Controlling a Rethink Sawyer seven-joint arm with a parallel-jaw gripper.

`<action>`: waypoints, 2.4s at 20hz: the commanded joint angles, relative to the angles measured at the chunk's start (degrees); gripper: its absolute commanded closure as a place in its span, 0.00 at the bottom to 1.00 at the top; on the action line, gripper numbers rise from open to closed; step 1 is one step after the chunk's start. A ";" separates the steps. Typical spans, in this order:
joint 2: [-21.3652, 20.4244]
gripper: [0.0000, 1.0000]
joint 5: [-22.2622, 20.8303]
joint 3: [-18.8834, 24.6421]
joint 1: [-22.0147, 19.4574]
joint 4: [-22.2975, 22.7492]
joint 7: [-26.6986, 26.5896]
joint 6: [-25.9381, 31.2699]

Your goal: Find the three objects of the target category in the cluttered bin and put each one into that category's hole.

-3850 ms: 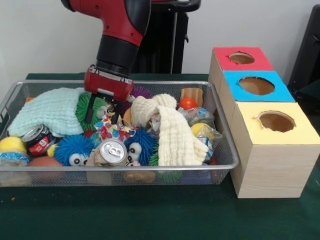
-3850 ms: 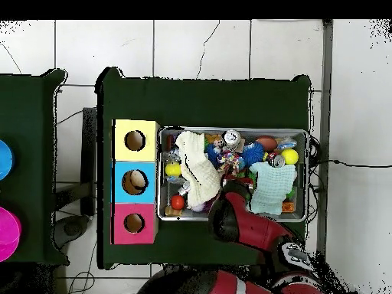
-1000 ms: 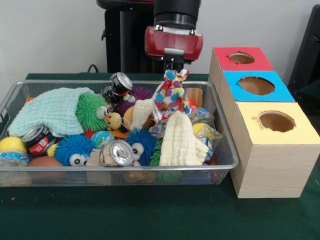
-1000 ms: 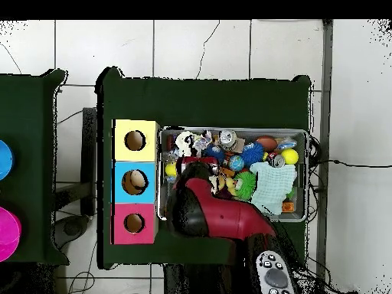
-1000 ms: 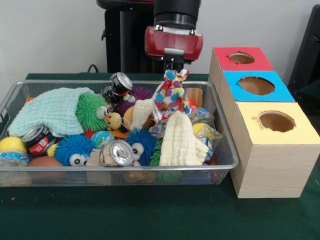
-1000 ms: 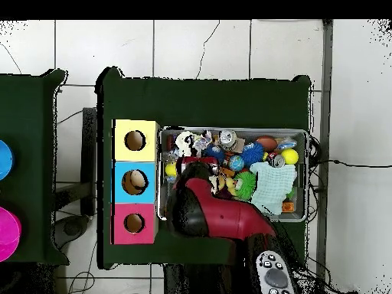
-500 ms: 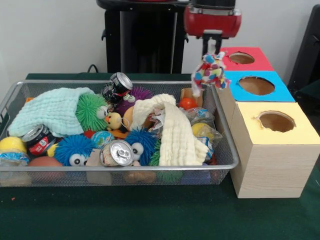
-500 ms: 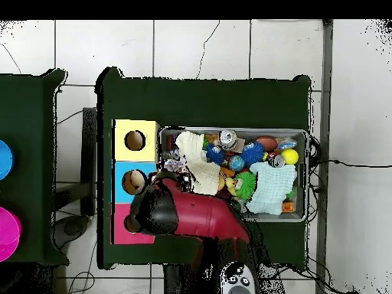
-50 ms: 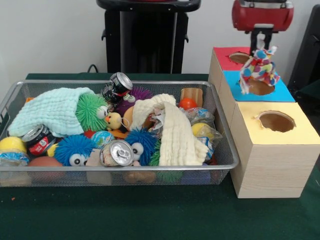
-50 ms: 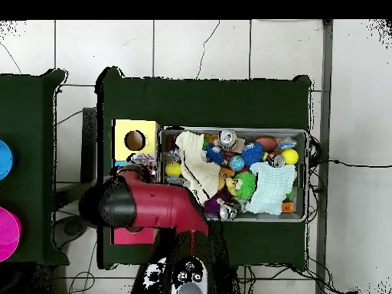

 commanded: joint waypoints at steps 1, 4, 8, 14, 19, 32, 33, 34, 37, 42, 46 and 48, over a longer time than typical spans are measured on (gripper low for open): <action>3.87 1.00 3.09 -4.77 3.63 -8.04 17.81 2.70; 4.72 1.00 2.73 -5.63 5.15 -9.87 17.59 2.32; 5.75 1.00 2.12 -5.71 5.31 -12.20 16.20 3.01; 9.27 1.00 2.01 -5.42 4.68 -14.38 15.33 0.88; 11.88 1.00 1.45 -4.78 3.14 -15.00 14.16 -2.43; 17.23 1.00 3.63 -1.67 2.76 -12.40 15.99 -5.81; 17.51 1.00 3.83 -1.55 2.93 -12.37 16.03 -5.73; 17.44 1.00 3.96 -1.48 3.04 -12.00 16.09 -5.68; 17.79 1.00 5.18 -2.05 4.74 -11.74 17.63 -4.75; 17.79 1.00 6.99 -3.78 7.40 -11.10 19.94 -3.68; 17.66 1.00 8.65 -3.18 7.79 -10.01 19.88 -3.81; 18.01 1.00 9.67 -3.43 8.72 -9.97 20.43 -3.77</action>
